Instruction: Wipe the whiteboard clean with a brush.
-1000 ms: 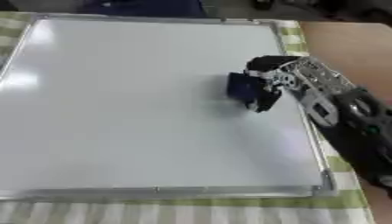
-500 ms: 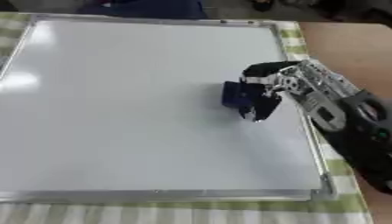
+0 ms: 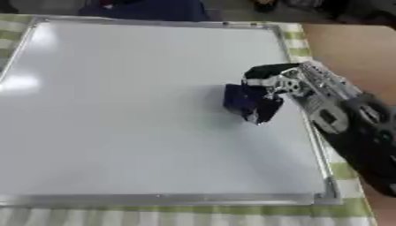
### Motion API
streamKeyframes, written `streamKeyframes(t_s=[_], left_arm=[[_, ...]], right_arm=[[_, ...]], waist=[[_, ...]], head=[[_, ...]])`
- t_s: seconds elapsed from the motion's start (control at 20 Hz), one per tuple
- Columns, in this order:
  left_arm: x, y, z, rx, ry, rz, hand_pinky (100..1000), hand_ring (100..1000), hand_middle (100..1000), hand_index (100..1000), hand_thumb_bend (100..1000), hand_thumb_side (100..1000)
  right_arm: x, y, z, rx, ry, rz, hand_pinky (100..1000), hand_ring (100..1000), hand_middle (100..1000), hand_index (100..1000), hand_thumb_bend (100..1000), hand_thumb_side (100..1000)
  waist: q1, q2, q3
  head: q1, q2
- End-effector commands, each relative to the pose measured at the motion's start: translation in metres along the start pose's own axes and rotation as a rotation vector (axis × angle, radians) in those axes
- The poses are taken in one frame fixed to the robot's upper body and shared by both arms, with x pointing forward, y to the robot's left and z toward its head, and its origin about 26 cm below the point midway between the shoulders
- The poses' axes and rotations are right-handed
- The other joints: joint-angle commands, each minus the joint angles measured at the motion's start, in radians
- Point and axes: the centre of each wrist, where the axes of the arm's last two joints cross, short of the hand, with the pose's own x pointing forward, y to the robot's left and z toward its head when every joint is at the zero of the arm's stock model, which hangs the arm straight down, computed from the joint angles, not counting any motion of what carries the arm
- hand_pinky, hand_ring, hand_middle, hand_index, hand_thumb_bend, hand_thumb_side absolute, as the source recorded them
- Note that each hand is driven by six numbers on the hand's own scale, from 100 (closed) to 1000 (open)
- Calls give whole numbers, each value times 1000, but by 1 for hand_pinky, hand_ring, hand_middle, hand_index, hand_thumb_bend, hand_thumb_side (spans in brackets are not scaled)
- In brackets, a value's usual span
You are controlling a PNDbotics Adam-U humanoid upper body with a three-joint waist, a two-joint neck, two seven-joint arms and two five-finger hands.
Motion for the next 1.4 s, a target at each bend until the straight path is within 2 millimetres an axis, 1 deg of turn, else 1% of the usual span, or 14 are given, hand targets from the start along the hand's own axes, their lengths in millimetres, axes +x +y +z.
streamKeyframes(t_s=[0.05, 0.15, 0.25, 0.35, 0.4, 0.45, 0.55, 0.75, 0.95, 1.1, 1.3, 1.4], left_arm=[[7, -1, -6, -11, -34, 9, 657, 778, 764, 828, 284, 1000], [7, -1, -6, -11, -35, 10, 656, 778, 764, 828, 284, 1000], [7, -1, -6, -12, -36, 10, 657, 778, 764, 828, 285, 1000], [7, -2, -6, -13, -35, 11, 657, 778, 764, 829, 285, 1000], [7, -2, -6, -13, -35, 11, 657, 779, 764, 829, 284, 1000], [7, -1, -6, -13, -35, 10, 657, 778, 764, 829, 285, 1000], [7, -1, -6, -11, -35, 9, 657, 779, 764, 829, 285, 1000], [7, -1, -6, -11, -34, 9, 657, 779, 764, 829, 284, 1000], [7, -1, -6, -11, -35, 9, 657, 779, 765, 828, 283, 1000], [7, -1, -6, -10, -33, 8, 657, 779, 765, 828, 282, 1000], [7, -1, -6, -11, -33, 9, 657, 779, 765, 828, 282, 1000], [7, -1, -5, -11, -31, 9, 657, 779, 765, 828, 282, 1000]], right_arm=[[-5, 8, -7, 13, 46, 11, 545, 740, 527, 674, 100, 129], [-7, 9, -8, 1, 59, 16, 547, 741, 529, 667, 100, 127], [-8, 8, -8, -17, 75, 21, 552, 750, 535, 613, 100, 141], [-10, 9, -9, -28, 94, 28, 552, 753, 540, 463, 100, 140], [-11, 9, -10, -29, 104, 27, 552, 753, 540, 429, 100, 141], [-13, 10, -11, -30, 111, 24, 552, 754, 541, 367, 100, 152], [-16, 11, -13, -30, 126, 18, 553, 756, 541, 326, 100, 166], [-24, 12, -17, -34, 155, -2, 554, 759, 539, 311, 100, 178], [-29, 12, -20, -37, 170, -17, 557, 764, 564, 336, 100, 194], [-29, 11, -19, -40, 155, -18, 560, 765, 589, 340, 100, 202], [-27, 7, -17, -66, 169, 0, 548, 769, 587, 339, 100, 173], [-28, 5, -18, -68, 183, 1, 549, 770, 586, 339, 100, 174]], waist=[[6, -10, 1], [6, -9, 1], [6, -8, 0], [5, -8, -1], [5, -8, -2], [5, -8, -1], [5, -8, 0], [6, -6, 1], [7, -5, -1], [7, -4, -1], [7, -6, 0], [7, -6, 0]], head=[[-5, -11], [-4, -11], [-3, -13], [-3, -15], [-3, -16], [-3, -18], [-3, -19], [-2, -22], [-1, -23], [-1, -22], [-2, -24], [-3, -26]])
